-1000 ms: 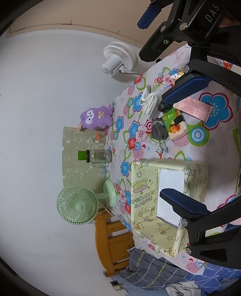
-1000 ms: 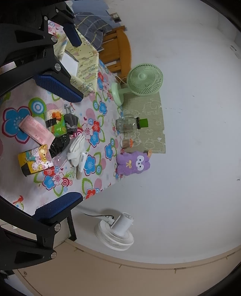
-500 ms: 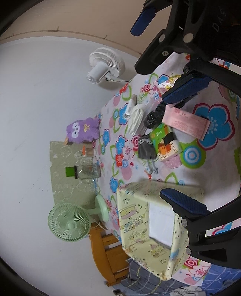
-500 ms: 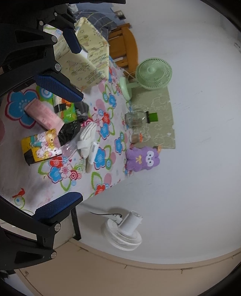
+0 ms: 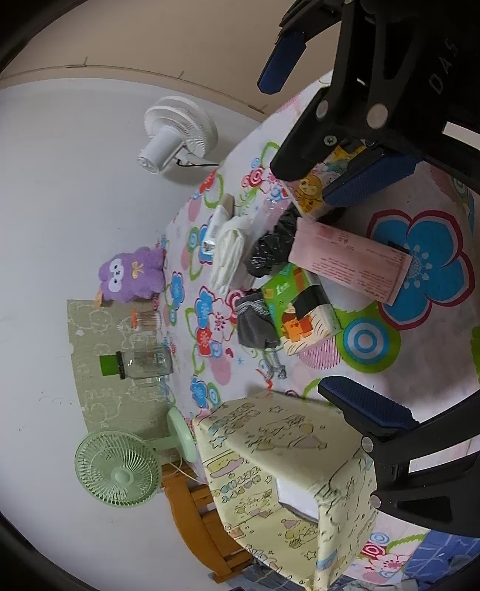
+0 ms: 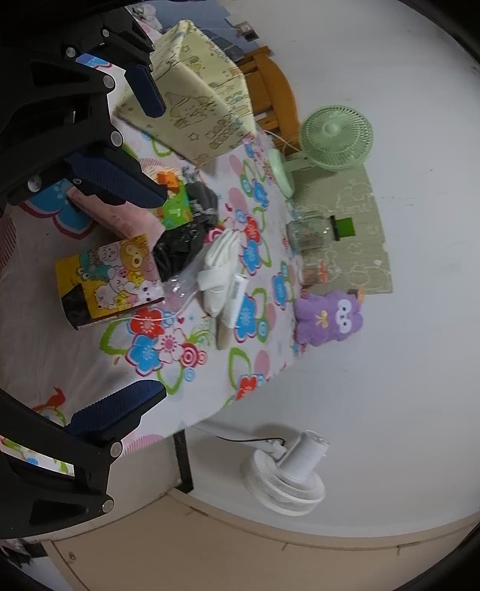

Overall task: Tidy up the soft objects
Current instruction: 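Grasp the pink packet with the left tool while the right tool grasps the yellow cartoon tissue pack, then carry the pink packet with the left tool while the right tool carries the tissue pack toward the fabric box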

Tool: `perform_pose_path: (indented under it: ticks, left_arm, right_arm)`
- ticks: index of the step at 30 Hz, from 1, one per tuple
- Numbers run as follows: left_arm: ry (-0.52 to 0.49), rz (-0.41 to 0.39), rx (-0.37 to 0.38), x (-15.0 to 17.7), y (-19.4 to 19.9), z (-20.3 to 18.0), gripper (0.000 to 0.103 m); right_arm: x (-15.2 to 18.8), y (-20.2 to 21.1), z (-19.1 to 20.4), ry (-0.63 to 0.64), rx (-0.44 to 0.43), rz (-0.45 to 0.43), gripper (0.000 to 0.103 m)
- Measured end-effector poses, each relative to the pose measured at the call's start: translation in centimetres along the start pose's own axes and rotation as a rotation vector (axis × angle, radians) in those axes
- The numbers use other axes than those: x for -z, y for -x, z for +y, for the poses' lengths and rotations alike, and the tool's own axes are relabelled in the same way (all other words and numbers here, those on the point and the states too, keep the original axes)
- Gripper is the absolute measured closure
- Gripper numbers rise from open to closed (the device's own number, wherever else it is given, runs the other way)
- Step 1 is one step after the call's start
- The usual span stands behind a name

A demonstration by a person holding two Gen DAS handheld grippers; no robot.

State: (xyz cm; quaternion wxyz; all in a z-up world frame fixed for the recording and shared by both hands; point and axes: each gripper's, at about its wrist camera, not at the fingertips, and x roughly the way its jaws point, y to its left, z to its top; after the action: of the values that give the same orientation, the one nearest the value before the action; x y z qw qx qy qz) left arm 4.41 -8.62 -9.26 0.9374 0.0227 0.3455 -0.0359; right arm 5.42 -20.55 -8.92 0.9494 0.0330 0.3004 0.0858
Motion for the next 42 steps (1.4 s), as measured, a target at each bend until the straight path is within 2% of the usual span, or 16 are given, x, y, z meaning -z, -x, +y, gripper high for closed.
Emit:
perform_pose_path:
  ticks: [5,11,14,17,19,22,26,29,31,35,39,42]
  left_arm:
    - [-0.02,0.017,0.006,0.7,-1.4,-0.3,0.009]
    - [-0.03,0.045,0.005,1.2,-2.6,-0.4,0.009]
    - [-0.041,0.059,0.0,1.4,-3.2,-0.6,0.011]
    - [-0.047,0.079,0.005,1.5,-3.7,-0.7,0.015]
    - [-0.053,0.087,0.002,1.6,-4.0,-0.9,0.018]
    - [-0.059,0.092,0.005,1.4,-4.3,-1.1,0.02]
    - [-0.056,0.098,-0.004,1.2,-4.7,-1.3,0.024]
    - [-0.056,0.132,0.016,1.1,-5.5,-1.5,0.037]
    - [-0.054,0.13,0.022,1.1,-5.5,-1.6,0.04]
    - [-0.061,0.136,0.049,1.3,-5.4,-2.0,0.055]
    - [-0.069,0.138,0.045,1.2,-5.3,-2.3,0.061]
    - [-0.075,0.143,0.022,1.3,-5.3,-2.3,0.061]
  right_arm:
    - [0.8,-1.3,0.4,0.037,0.014,0.022,0.008]
    - [1.2,-2.8,0.8,0.047,-0.011,0.064,0.011]
    - [1.4,-3.7,0.8,0.039,-0.023,0.099,0.018]
    - [1.8,-4.5,0.6,0.027,-0.044,0.131,0.03]
    - [1.9,-4.9,0.4,0.021,-0.052,0.15,0.044]
    - [1.9,-5.1,0.3,0.019,-0.057,0.157,0.048]
    - [1.6,-4.7,0.1,0.025,-0.05,0.14,0.048]
    - [1.5,-4.8,-0.1,0.024,-0.046,0.143,0.048]
    - [1.5,-4.9,-0.3,0.017,-0.05,0.146,0.048]
    - [1.5,-5.0,-0.3,0.017,-0.048,0.145,0.048]
    - [1.4,-4.7,-0.3,0.015,-0.044,0.139,0.048]
    - [1.3,-4.4,-0.3,0.006,-0.033,0.145,0.048]
